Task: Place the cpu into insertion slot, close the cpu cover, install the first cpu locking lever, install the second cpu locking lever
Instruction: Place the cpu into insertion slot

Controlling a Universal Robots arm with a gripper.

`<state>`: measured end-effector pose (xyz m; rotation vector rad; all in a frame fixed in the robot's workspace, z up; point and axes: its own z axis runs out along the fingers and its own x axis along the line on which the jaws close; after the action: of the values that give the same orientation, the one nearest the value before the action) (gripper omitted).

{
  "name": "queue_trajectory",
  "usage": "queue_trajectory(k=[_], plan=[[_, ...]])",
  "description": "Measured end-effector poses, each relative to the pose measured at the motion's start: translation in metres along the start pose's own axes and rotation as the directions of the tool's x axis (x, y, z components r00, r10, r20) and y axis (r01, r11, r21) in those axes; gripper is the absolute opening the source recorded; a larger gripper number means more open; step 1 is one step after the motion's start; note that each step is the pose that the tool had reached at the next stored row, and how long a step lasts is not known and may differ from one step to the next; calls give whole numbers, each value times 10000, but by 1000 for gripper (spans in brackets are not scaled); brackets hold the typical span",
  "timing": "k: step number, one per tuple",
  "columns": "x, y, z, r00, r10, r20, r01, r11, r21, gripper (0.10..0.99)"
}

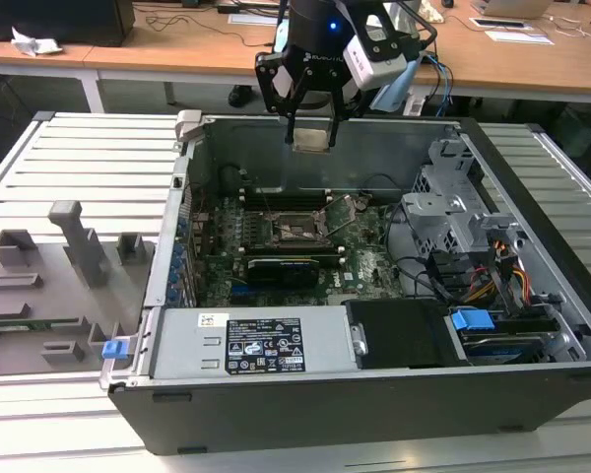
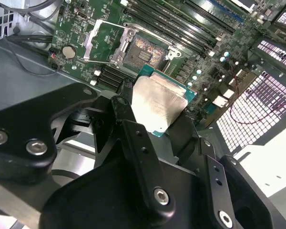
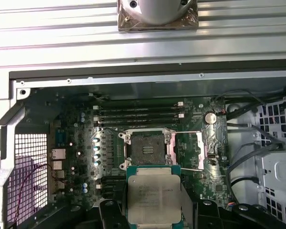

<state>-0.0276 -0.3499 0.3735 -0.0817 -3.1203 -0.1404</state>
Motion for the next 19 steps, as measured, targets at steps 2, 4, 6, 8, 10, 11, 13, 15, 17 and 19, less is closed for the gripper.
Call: queue_trajectory(k=[2, 4, 6, 8, 10, 11, 13, 15, 17, 19], plan=[[0, 0, 0, 10000, 53, 5, -53, 10000, -1, 541], [0, 0, 0, 10000, 92, 8, -92, 10000, -2, 541], [0, 0, 0, 9999, 123, 12, -123, 9999, -2, 541], [0, 0, 0, 9999, 142, 13, -142, 9999, -3, 541], [0, 0, 0, 9999, 162, 15, -162, 9999, -4, 541], [0, 0, 0, 9998, 173, 16, -173, 9999, -3, 541], [0, 0, 0, 9998, 203, 18, -203, 9998, -4, 541], [0, 0, 0, 9998, 222, 20, -222, 9998, -5, 541], [0, 0, 0, 9997, 247, 22, -247, 9997, -5, 541], [0, 0, 0, 9994, 336, 30, -336, 9994, -7, 541]])
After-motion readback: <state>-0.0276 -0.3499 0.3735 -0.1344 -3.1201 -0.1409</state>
